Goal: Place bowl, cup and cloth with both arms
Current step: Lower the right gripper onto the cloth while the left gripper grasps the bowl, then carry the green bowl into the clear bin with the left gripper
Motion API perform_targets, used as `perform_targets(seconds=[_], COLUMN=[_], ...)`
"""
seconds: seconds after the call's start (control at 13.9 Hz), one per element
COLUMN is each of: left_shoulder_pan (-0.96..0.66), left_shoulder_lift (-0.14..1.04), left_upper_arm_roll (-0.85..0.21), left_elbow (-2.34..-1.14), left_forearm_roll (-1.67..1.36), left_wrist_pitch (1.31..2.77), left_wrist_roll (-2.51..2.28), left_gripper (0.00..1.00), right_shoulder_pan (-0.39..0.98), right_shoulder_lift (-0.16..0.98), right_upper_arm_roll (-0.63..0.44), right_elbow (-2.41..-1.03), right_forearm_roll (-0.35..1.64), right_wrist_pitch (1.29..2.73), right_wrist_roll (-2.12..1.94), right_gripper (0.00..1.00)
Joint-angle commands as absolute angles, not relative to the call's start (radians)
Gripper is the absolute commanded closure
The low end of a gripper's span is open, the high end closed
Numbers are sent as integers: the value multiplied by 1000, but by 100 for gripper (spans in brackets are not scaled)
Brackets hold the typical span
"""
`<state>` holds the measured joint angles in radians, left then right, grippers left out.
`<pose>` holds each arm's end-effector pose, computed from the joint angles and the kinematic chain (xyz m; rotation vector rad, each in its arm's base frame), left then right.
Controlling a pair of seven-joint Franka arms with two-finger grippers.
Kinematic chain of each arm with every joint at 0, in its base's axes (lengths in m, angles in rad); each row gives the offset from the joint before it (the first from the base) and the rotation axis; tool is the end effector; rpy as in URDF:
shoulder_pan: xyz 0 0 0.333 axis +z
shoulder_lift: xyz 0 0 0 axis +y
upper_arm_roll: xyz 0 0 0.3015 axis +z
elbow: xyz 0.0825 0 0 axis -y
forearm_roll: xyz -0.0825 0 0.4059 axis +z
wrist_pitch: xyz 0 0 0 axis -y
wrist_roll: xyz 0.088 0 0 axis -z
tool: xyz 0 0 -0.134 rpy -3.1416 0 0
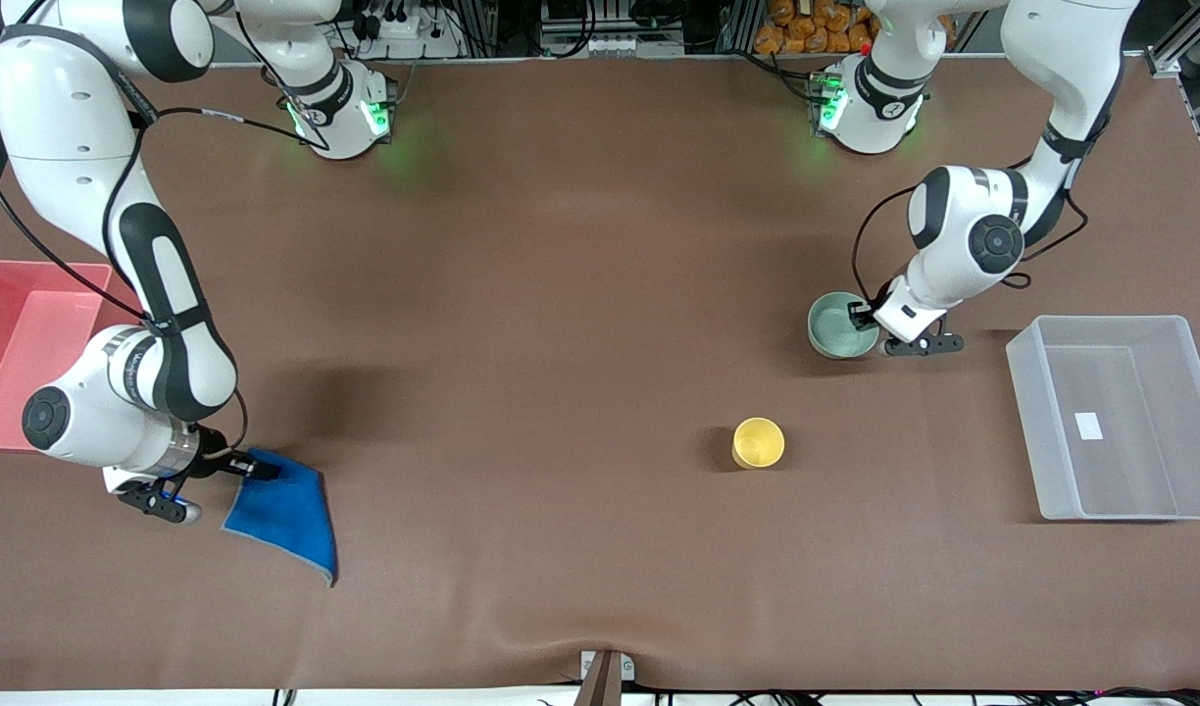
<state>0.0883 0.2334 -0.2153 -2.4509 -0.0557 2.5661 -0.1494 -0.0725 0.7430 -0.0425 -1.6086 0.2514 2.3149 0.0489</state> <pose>0.4712 -0.0671 0.1387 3.0728 0.1133 -0.1902 0.6918 -0.0680 0.1360 -2.9476 0.4864 0.0438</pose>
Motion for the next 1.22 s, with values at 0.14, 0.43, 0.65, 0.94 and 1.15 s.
perform_targets(seconds=[0.14,0.43,0.65,0.94,1.15], left_shoulder_pan=[170,294,398,515,612], left_shoulder_lift=[167,192,216,352,449], left_upper_arm_roll=[-218,-218,-216,-216,-218], left_elbow=[-2297,-2128,-1975,-1703,-1629], left_forearm_roll=[-31,-31,-9,101,103], left_wrist_pitch=[2352,2254,2177,2030,2023], left_wrist_roll=[-143,-45,-5,-5,11], left_gripper=[100,100,100,100,100], right_shoulder_pan=[-75,-71,-72,-72,-74], right_shoulder_lift=[718,686,643,543,474], right_upper_arm_roll=[-37,-37,-38,-40,-44], right_elbow=[-1602,-1576,-1551,-1551,-1551], right_forearm_roll=[272,272,272,265,258], right_wrist_pitch=[2260,2211,2142,2053,1950], right_wrist_roll=[52,44,43,35,-41], right_gripper=[100,100,100,100,100])
